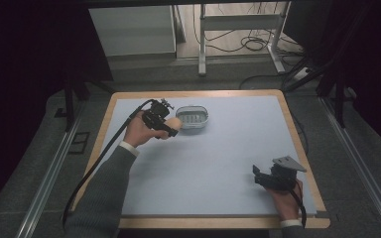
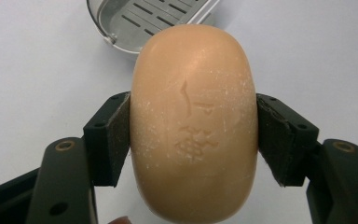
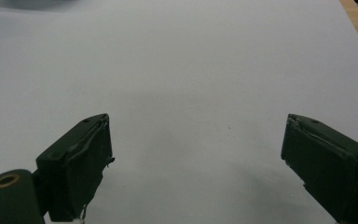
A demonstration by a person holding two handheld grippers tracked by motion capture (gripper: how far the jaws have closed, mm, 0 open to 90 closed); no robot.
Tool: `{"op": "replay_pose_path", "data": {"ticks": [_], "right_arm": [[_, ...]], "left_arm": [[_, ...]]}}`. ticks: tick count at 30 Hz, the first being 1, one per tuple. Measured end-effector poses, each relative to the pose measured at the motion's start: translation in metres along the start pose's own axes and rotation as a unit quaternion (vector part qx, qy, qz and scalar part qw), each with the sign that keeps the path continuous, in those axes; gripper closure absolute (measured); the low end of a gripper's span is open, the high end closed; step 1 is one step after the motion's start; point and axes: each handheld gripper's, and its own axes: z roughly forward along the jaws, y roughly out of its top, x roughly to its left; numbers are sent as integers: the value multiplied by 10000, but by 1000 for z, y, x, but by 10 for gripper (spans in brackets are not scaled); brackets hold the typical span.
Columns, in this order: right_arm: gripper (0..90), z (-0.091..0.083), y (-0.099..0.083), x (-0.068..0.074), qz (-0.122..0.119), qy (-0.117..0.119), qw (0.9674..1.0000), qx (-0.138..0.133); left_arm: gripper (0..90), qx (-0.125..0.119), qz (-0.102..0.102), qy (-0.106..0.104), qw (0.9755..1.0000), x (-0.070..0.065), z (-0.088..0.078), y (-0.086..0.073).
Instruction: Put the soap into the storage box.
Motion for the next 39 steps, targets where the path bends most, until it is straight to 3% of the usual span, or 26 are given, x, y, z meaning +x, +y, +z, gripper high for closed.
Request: {"op": "replay_pose_path", "data": {"ticks": [15,39], "right_arm": [[86,0,0,-1,24,17,10000,4],[87,0,0,-1,25,14,10000,12]], "left_arm": [[325,44,21,-47,10000,11,13,14],[325,111,168,25,9998,12,23,33]]}}
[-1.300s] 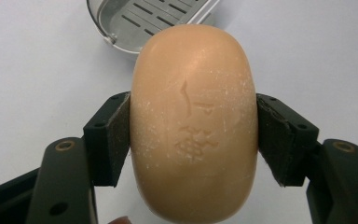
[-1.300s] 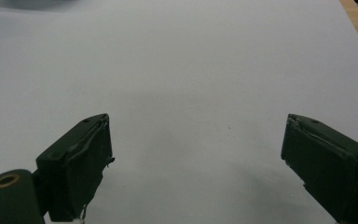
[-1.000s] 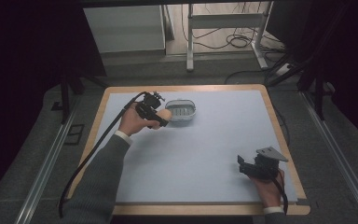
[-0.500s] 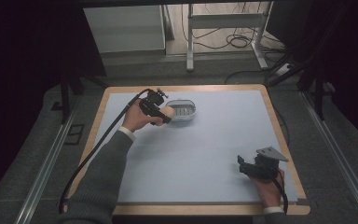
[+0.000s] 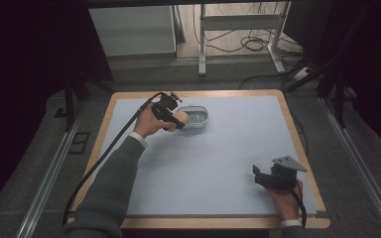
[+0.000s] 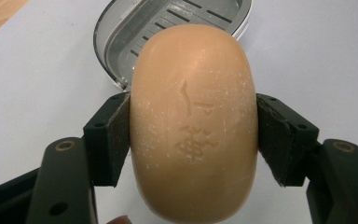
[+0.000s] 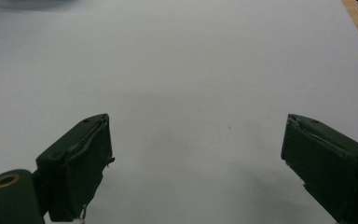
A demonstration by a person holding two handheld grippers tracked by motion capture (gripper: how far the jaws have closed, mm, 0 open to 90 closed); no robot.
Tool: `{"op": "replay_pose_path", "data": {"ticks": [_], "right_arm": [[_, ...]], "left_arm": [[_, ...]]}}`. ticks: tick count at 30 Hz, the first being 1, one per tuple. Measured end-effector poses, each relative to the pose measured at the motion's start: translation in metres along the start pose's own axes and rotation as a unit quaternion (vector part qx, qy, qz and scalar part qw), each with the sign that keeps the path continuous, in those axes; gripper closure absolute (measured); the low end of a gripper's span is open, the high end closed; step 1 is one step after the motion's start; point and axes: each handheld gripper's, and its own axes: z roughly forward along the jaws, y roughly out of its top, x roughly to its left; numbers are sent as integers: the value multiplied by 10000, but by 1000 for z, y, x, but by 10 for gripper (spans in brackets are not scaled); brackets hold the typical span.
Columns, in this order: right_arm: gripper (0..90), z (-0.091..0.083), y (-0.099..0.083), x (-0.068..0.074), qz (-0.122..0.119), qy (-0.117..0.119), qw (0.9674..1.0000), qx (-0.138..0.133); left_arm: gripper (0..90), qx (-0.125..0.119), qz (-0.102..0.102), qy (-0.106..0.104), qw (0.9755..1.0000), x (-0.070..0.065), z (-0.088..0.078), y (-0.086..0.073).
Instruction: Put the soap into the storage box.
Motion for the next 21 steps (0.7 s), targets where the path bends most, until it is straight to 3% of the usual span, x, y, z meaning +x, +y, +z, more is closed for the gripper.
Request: {"op": "replay_pose_path", "data": {"ticks": [9,21], "right_arm": [[86,0,0,0,-16,-13,10000,-5],[87,0,0,0,-4,6,10000,6]], "left_arm": [[325,-61,34,-28,10000,4,2,11],[325,104,242,-6,9997,9,13,25]]}}
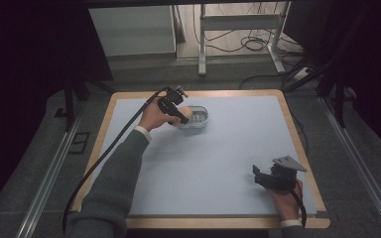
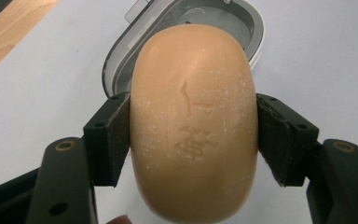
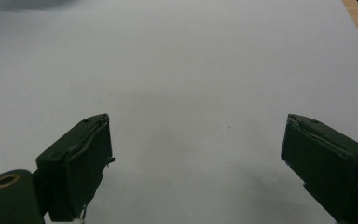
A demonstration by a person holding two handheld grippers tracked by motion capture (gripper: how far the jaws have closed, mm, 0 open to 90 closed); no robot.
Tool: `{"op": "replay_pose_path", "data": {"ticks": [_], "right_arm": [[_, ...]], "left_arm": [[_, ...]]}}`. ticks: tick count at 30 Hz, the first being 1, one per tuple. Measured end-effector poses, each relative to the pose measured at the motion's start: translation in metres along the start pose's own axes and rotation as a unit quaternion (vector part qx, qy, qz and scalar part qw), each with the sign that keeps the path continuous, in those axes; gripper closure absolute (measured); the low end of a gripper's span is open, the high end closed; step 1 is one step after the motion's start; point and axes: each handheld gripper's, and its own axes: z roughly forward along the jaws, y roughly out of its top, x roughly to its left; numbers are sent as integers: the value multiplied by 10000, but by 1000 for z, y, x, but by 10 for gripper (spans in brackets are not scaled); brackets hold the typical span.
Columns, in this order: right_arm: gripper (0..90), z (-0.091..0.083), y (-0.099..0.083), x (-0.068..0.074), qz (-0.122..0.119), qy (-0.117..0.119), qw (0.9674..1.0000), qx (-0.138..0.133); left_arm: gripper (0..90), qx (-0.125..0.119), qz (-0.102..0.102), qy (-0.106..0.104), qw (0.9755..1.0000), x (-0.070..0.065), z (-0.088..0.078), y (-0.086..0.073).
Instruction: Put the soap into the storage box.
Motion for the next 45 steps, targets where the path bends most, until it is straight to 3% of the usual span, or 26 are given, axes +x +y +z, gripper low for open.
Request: {"op": "replay_pose_path", "data": {"ticks": [7,19,31,42,45], "right_arm": [[87,0,0,0,18,1,10000,15],[86,0,0,0,24,9,10000,19],[87,1,0,-1,52,13,10000,36],[86,1,0,-1,55,20,10000,35],[86,1,0,-1,55,17,10000,36]], "left_arm": [[325,-82,48,-87,9999,0,7,5],[325,41,160,56,9998,5,16,19],[324,48,230,-79,9997,4,32,33],[319,126,281,-120,9995,5,44,34],[298,-44,300,-160,9994,2,38,34]]}}
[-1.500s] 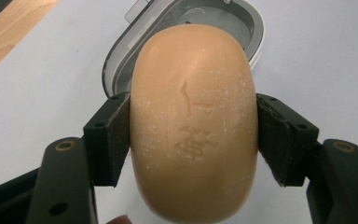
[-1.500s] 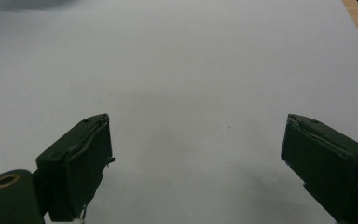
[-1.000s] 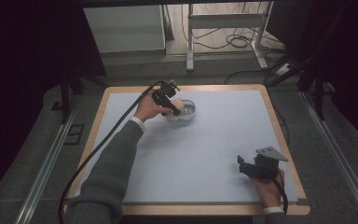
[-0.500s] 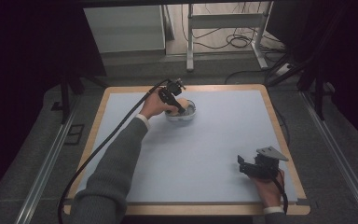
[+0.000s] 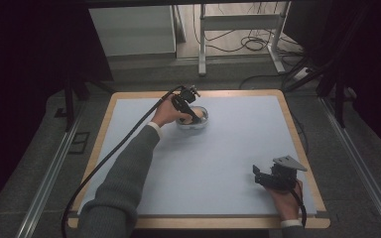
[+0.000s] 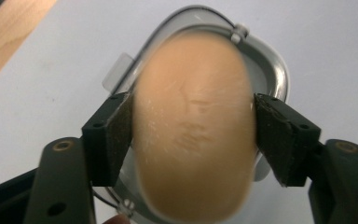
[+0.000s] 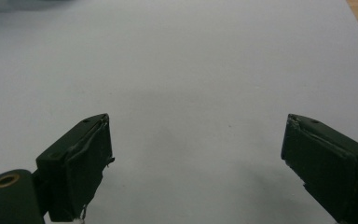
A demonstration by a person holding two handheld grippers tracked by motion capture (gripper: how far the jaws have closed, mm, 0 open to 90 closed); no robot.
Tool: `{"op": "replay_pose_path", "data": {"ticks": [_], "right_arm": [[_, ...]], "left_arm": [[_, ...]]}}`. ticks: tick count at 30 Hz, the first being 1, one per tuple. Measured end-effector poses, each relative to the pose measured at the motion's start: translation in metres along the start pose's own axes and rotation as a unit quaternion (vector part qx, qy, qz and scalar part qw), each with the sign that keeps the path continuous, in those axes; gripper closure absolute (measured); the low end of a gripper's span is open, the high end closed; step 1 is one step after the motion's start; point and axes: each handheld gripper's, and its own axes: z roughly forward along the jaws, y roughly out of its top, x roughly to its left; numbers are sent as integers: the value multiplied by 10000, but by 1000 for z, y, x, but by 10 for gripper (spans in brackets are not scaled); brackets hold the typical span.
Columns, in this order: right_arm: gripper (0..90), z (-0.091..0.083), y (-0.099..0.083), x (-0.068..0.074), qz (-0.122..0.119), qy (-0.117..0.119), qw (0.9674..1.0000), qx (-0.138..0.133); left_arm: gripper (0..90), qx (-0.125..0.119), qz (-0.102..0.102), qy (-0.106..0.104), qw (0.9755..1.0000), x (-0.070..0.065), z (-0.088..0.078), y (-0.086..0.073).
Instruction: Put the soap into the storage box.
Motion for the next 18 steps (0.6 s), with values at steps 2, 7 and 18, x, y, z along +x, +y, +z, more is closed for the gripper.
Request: {"op": "replay_pose_path", "data": {"ticks": [2,7,18], "right_arm": [[87,0,0,0,-1,-3,10000,-1],[87,0,0,0,-28,-10,10000,3],[86,0,0,0,-32,-1,10000,-2]], "left_arm": [[279,-52,8,-64,10000,-3,-5,1],[245,-1,143,-51,9999,-9,-16,-1],[230,-358,-18,126,9993,-22,-43,-26]]}}
